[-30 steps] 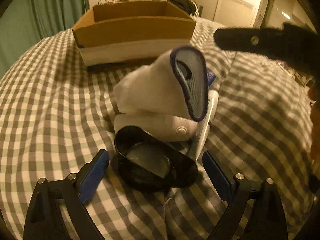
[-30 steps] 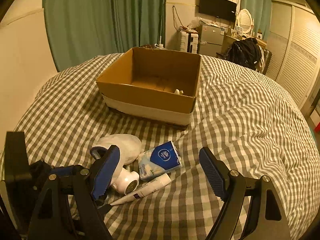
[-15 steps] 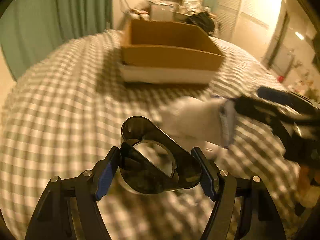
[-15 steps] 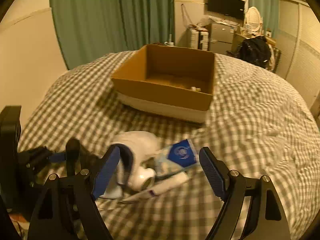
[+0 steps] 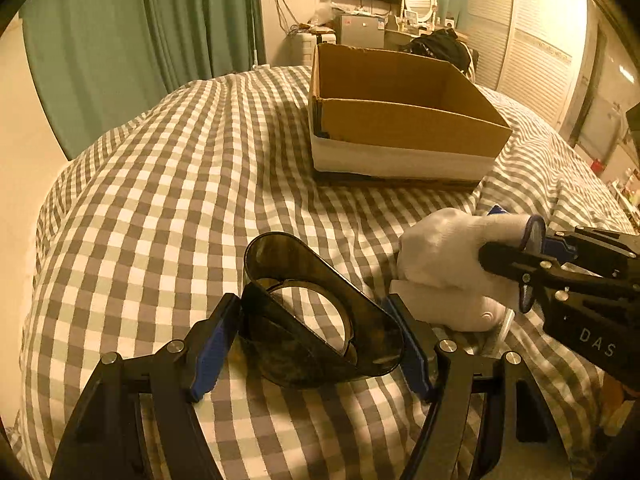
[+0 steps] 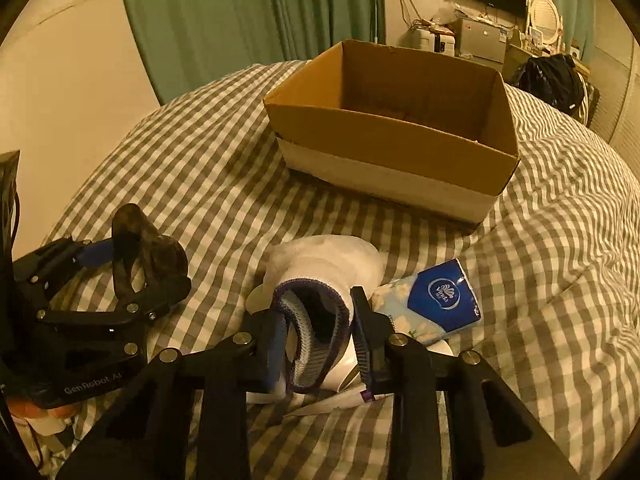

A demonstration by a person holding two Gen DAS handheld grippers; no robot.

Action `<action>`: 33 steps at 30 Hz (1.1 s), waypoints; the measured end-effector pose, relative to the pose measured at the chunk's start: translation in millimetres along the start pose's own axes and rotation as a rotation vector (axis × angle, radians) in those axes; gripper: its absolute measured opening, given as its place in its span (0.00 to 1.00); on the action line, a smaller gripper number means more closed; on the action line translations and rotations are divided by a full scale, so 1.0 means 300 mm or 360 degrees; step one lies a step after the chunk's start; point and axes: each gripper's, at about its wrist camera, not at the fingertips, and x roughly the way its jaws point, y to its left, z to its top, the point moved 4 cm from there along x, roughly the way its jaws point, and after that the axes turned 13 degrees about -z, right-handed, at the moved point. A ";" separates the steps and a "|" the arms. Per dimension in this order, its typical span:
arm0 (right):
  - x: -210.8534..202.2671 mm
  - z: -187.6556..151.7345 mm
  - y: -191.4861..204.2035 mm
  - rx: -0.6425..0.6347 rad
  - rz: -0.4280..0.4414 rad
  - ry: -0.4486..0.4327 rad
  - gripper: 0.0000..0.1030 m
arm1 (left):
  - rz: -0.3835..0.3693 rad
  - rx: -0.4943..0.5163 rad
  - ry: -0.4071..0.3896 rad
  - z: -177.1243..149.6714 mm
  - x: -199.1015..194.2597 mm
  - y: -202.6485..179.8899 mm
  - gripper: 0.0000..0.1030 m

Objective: Organize objects
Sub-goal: 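Grasp the black eye mask with the left tool while the right grasps the white sock, then carry the eye mask and sock into the box and open both tools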

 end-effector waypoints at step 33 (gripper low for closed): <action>-0.415 0.538 -0.224 0.0001 -0.0227 -0.0677 0.18 | -0.0190 0.0104 -0.0380 0.668 -0.092 -0.117 0.72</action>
